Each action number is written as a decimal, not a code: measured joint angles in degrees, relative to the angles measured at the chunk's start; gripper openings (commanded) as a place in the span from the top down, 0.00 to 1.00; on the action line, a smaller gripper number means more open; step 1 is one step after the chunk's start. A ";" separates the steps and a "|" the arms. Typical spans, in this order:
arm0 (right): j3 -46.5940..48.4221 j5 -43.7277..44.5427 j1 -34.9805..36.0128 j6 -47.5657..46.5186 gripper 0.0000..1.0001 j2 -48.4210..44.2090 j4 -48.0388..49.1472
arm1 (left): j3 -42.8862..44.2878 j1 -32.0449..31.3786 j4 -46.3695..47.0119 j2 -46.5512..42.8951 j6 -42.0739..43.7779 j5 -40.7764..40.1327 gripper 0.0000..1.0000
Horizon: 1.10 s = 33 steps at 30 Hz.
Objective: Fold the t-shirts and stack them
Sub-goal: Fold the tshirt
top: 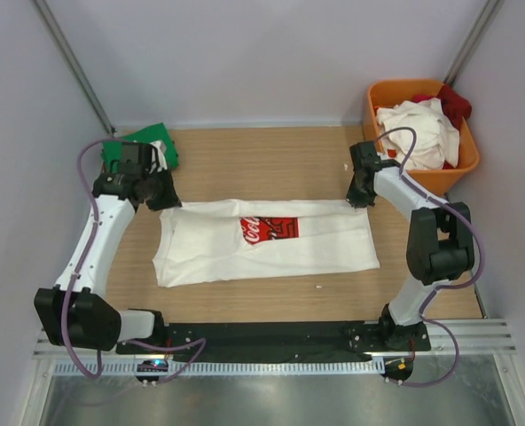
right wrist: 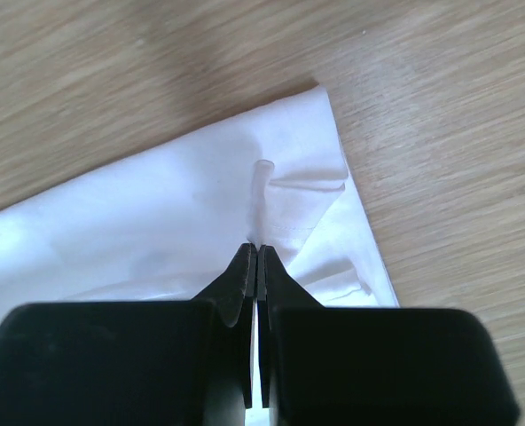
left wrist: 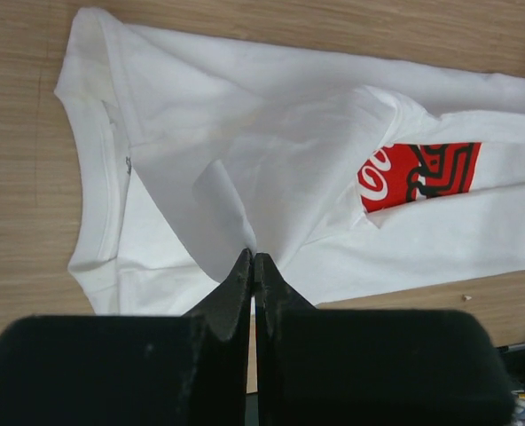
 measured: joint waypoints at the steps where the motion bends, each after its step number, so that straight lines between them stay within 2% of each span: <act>1: -0.48 -0.02 0.00 0.00 0.99 0.00 0.15 | -0.79 0.00 -0.37 -0.11 -0.02 -0.15 1.00; 10: -2.51 0.20 0.00 -0.07 0.99 0.00 0.96 | -7.74 -0.02 -3.56 -3.67 -1.01 -1.90 1.00; 13: -3.06 0.59 0.00 -0.07 0.95 0.00 1.49 | -9.46 -0.04 -4.46 -4.26 -1.62 -2.71 1.00; 15: -3.76 1.36 0.00 -0.13 0.79 0.00 1.68 | -10.75 -0.04 -4.96 -4.24 -1.79 -2.89 1.00; 16: -4.15 1.79 0.00 -0.09 0.71 0.00 1.75 | -11.39 -0.07 -5.44 -4.24 -1.84 -2.89 0.96; 17: -4.63 2.34 0.00 -0.15 0.36 -0.02 1.77 | -11.96 -0.07 -6.03 -4.24 -1.84 -2.86 0.80; 18: -5.16 2.84 0.00 -0.04 0.25 -0.04 1.86 | -12.41 -0.07 -6.69 -4.24 -1.64 -2.86 0.71; 19: -6.01 3.54 0.00 -0.46 0.20 -0.20 1.84 | -12.70 -0.04 -7.56 -4.28 -1.81 -2.89 0.67; 22: -9.27 5.79 0.00 -0.96 0.18 -1.70 1.14 | -12.59 -0.04 -10.12 -5.79 -2.99 -3.19 0.55; 23: -9.88 6.51 0.00 -0.96 0.18 -2.45 0.55 | -12.28 -0.04 -10.78 -6.82 -3.19 -3.26 0.47; 25: -10.12 7.74 0.00 -1.01 0.19 -4.13 -0.66 | -10.95 -0.07 -11.41 -10.14 -4.17 -3.41 0.44; 29: -9.18 8.35 0.00 -0.90 0.24 -8.28 -1.36 | -9.68 -0.04 -9.14 -15.06 -5.99 -3.56 0.48; 33: -7.32 6.75 0.42 -0.31 0.32 -10.71 -0.98 | -12.72 -0.04 -4.02 -13.42 -7.91 -2.23 0.52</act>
